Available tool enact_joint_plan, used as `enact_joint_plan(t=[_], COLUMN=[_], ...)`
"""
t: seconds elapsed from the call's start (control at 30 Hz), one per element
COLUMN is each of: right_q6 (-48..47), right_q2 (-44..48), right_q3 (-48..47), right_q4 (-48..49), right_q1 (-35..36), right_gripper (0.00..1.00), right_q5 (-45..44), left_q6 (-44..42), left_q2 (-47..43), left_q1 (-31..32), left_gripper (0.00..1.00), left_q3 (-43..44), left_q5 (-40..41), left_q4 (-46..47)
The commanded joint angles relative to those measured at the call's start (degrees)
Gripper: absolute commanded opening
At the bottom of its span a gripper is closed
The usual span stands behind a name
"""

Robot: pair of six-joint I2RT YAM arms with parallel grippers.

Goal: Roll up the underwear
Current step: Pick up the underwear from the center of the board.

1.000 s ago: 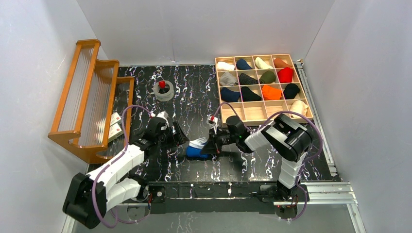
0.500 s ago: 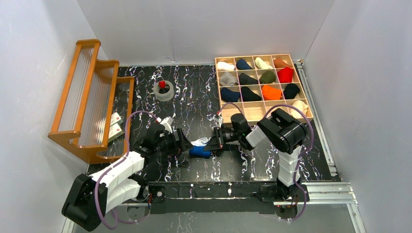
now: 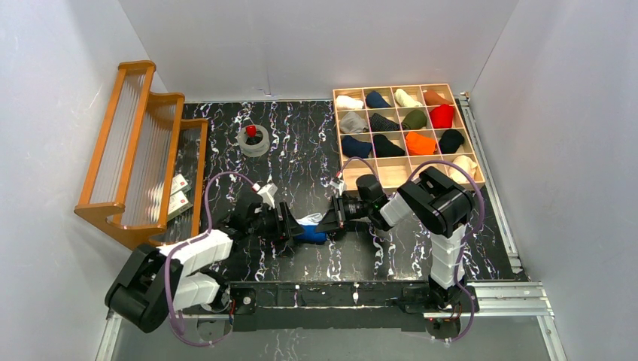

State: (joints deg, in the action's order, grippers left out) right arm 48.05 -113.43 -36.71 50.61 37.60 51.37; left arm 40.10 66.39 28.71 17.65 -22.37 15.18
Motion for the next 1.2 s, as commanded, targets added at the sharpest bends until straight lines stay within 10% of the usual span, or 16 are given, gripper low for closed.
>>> enact_joint_plan(t=[0.0,0.13,0.57,0.9,1.17], right_q6=[-2.71,-4.55,-20.12,-39.54,-73.45], right_q2=[-4.1,-1.73,12.14,27.89,30.24], right_q3=[1.57,1.06,-0.23,3.38,7.19], right_q4=[-12.34,-12.47,-19.52,-21.39,-13.14], right_q1=[-0.6,-0.56,-0.45,0.36,10.7], right_gripper=[0.1,0.17,0.71,0.75,0.69], right_q5=[-7.25,-6.88,-10.66,-24.52,-22.77], left_q6=[0.95,1.98,-1.2,-3.67,-3.82], left_q2=[3.93,7.19,15.1,16.14,16.59], left_q1=[0.72,0.98,1.34,1.35,1.35], left_gripper=[0.53,0.38,0.35,0.33,0.33], left_q3=[-0.49,0.35,6.08,9.49,11.22], left_q5=[5.66,10.85,10.05,8.62,7.09], left_q4=[-0.29,-4.41,-10.42,-14.1,-14.83])
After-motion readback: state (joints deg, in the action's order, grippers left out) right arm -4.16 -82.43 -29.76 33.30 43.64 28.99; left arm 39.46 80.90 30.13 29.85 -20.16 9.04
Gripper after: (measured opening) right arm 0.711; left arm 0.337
